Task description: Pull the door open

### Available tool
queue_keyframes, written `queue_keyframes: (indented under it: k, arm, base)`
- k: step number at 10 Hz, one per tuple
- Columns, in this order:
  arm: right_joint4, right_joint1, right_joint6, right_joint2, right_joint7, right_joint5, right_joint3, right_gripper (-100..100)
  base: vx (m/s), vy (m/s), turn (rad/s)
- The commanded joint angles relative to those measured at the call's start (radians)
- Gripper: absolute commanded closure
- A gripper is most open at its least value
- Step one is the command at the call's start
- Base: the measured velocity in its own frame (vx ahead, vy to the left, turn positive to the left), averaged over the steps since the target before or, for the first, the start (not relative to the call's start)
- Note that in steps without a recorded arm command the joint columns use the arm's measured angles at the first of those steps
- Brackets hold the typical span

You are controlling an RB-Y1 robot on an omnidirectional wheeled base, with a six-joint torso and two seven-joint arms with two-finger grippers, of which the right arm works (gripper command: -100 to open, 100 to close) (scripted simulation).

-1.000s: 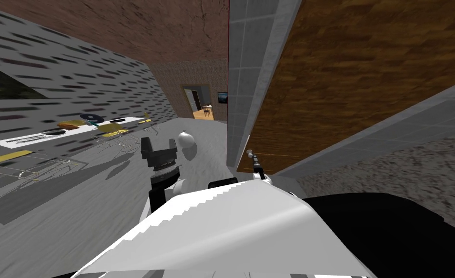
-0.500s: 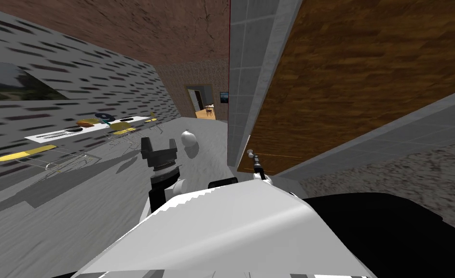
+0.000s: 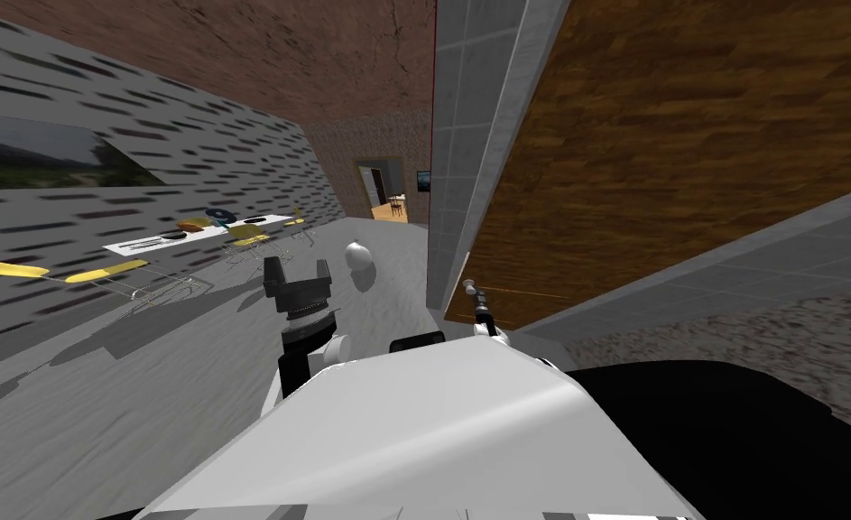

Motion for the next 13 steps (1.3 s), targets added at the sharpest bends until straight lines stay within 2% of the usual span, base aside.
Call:
queue_keyframes:
  k: [1, 6, 7, 8, 9, 10, 11, 13]
  arm:
    - [-0.009, -0.007, -0.001, 0.018, -0.038, -0.004, 0.016, 100]
    - [-0.004, -0.009, 0.001, 0.012, -0.186, -0.068, 0.027, 100]
    - [-0.004, -0.009, 0.001, 0.012, -0.205, -0.068, 0.027, 100]
    - [-0.003, -0.01, 0.001, 0.011, -0.24, -0.084, 0.03, 100]
    - [-0.003, -0.01, 0.001, 0.011, -0.247, -0.084, 0.03, 100]
    - [-0.002, -0.011, 0.001, 0.01, -0.287, -0.1, 0.033, 100]
    - [-0.008, 0.01, 0.018, 0.007, -0.302, -0.116, 0.027, -100]
    - [-0.015, 0.009, 0.019, 0.014, -0.35, -0.137, 0.035, -100]
  base:
    - [-0.056, -0.019, 0.055]
    - [-0.06, -0.018, 0.098]
    - [-0.058, -0.018, 0.045]
    - [-0.052, -0.01, 0.064]
    - [-0.032, -0.002, 0.058]
    - [-0.038, -0.006, 0.09]
    - [-0.051, -0.039, 0.014]
    - [-0.077, 0.01, 0.057]
